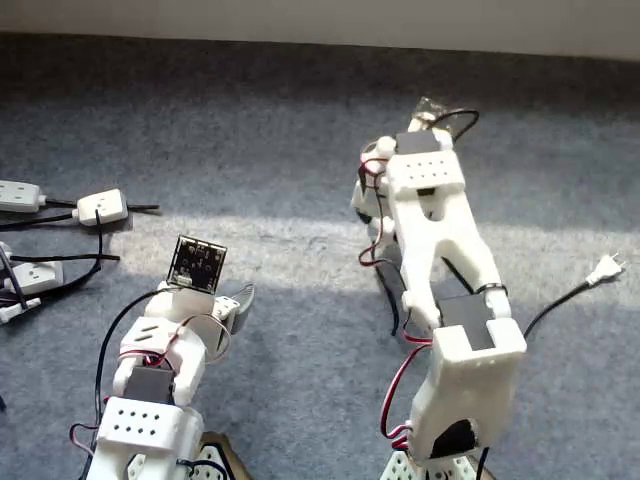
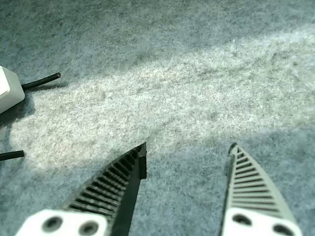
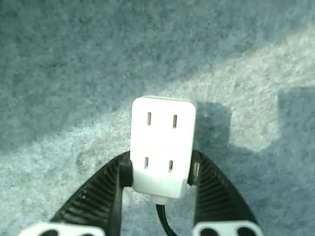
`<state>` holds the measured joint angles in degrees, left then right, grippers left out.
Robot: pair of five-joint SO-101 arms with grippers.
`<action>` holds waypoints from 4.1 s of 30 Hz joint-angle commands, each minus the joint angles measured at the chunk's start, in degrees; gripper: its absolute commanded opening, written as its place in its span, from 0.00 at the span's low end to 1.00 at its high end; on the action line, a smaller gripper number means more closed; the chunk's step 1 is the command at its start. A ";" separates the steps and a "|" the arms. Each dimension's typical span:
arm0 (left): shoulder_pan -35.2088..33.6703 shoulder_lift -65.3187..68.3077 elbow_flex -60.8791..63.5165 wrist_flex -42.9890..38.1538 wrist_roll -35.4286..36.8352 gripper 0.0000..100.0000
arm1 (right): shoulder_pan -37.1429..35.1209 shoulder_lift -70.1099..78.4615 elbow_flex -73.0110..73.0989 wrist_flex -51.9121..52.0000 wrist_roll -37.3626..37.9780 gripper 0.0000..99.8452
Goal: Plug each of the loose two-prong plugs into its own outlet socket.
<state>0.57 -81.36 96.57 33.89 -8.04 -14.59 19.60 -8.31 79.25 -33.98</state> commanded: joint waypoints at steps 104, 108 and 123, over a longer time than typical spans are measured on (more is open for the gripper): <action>-29.93 -0.66 -8.04 7.82 8.44 0.26 | -31.34 -8.92 26.15 -37.67 30.07 0.27; -29.93 -0.66 -7.96 7.82 8.44 0.26 | -31.60 -4.53 20.53 -35.82 30.24 0.27; -28.00 -0.66 -7.78 7.82 8.44 0.26 | -14.46 3.91 5.23 -31.52 35.08 0.27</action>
<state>-28.18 -81.36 90.86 42.68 -0.13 -31.82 24.62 1.19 45.49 -2.95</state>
